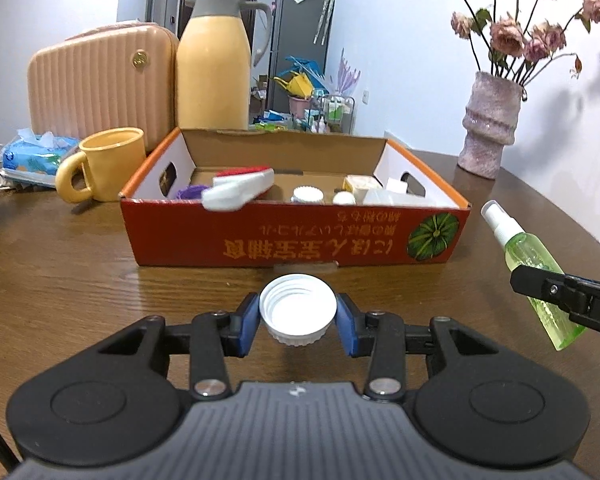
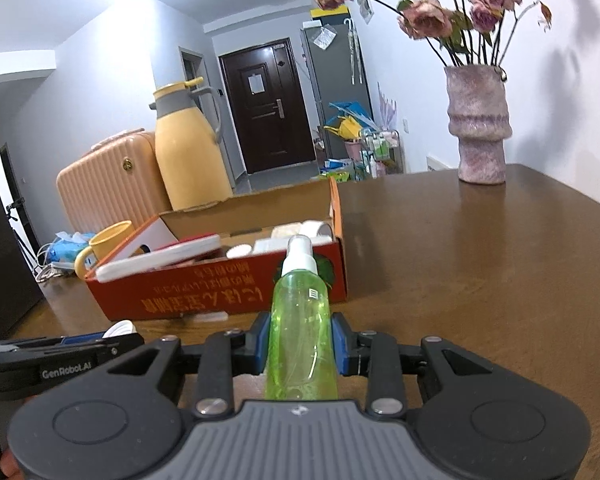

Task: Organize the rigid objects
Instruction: 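Lift and carry the white cap and green spray bottle over the box with both tools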

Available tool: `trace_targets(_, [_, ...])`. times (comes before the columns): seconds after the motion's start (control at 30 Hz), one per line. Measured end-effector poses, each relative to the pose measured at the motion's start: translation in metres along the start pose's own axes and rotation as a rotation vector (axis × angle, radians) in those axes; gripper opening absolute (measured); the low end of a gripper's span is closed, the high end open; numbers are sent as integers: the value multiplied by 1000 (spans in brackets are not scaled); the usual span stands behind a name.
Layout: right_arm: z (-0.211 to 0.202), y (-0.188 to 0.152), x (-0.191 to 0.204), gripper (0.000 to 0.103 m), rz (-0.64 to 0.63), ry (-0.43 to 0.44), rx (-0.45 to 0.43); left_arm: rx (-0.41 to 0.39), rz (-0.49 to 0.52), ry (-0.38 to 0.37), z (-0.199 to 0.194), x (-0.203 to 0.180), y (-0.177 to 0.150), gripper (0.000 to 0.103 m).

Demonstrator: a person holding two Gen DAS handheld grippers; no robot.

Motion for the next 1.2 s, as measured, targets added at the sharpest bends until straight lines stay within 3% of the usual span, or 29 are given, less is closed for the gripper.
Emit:
trace_targets(0.6, [23,44,24,30,-32,20,-45,-119,-38,6,-18,9,58,41])
trace_targets(1.2, [86,73,37,30,-10,48,-60,-163,-86,13,26,14,105,41])
Point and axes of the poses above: each gripper's, at about its wrist camera, not at the fingertips, and z roughly the way its jaws point, x to its left, y to its top, the point moved 9 cm from there along z, roughly the way its jaws point, and after that the axes turned 4 degrees about -y, right-handed, at the moved point
